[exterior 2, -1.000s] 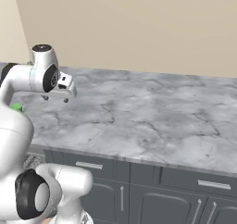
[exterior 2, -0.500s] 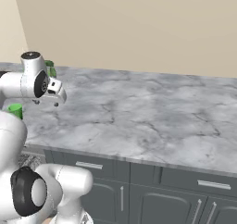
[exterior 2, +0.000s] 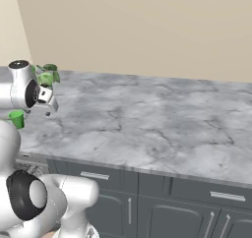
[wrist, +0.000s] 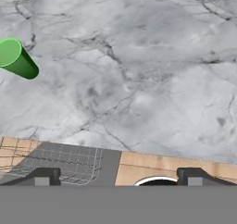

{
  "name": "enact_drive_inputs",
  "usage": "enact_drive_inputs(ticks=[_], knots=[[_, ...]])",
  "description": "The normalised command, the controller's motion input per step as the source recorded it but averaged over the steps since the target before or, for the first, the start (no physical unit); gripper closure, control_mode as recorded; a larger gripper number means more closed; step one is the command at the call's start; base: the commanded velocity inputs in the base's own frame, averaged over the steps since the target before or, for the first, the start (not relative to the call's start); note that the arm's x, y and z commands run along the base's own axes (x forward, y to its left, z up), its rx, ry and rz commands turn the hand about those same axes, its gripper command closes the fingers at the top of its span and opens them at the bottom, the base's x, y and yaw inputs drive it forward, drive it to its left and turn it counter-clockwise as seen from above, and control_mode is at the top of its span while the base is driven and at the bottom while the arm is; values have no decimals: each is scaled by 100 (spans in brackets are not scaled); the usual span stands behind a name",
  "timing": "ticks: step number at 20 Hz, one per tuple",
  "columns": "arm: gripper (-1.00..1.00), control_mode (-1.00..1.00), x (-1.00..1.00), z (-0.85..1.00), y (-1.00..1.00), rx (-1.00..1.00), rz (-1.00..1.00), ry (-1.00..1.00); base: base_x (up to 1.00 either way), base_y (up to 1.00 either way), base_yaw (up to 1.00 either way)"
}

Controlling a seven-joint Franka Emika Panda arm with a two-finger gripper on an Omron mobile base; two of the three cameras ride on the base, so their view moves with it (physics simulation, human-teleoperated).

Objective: Pick up the cup and bowl from the counter, place them in the dishwasher, and close the dishwasher door.

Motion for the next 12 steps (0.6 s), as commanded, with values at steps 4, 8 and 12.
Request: enact_drive_inputs(ticks=[4, 8, 12], knots=[[-100, -100, 4, -14, 49, 1, 0, 0, 0, 0, 0], [-100, -100, 11, -14, 46, 1, 0, 0, 0, 0, 0], [-100, -100, 24, -6, 35, 2, 0, 0, 0, 0, 0]])
